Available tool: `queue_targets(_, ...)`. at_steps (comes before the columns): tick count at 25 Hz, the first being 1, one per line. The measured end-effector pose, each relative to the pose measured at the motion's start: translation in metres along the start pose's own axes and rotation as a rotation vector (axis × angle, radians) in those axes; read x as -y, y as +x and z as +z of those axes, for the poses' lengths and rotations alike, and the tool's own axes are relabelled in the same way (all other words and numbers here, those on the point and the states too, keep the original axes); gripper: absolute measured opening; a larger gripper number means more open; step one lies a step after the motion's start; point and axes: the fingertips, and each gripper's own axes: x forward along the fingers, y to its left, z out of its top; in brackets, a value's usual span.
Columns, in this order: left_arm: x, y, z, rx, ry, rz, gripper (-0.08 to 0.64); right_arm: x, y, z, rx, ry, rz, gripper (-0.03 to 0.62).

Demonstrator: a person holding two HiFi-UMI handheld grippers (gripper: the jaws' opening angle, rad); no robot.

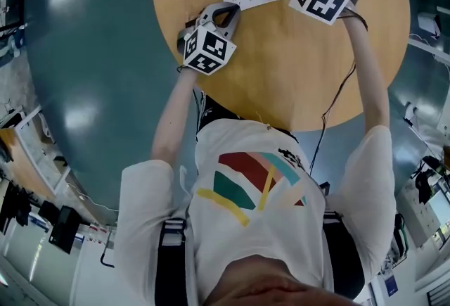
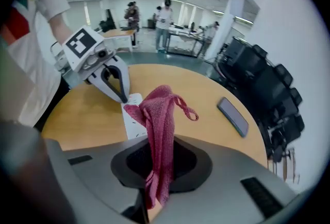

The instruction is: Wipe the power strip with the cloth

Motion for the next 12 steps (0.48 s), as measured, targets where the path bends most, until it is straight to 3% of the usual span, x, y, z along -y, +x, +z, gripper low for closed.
queue_targets(3, -0.014, 0.002, 0.000, 0.003, -0.002, 0.006, 0.043, -0.001, 0.024, 0.030, 0.030, -0.130, 0.127, 0.039)
queue_targets(8, -0.024, 0.010, 0.006, 0.048, -0.065, -0.001, 0.043, 0.015, 0.065, 0.058, 0.005, -0.238, 0.253, 0.040)
queue_targets(12, -0.023, 0.008, 0.004, 0.074, -0.082, 0.011, 0.043, -0.004, 0.085, 0.072, -0.036, -0.298, 0.404, 0.040)
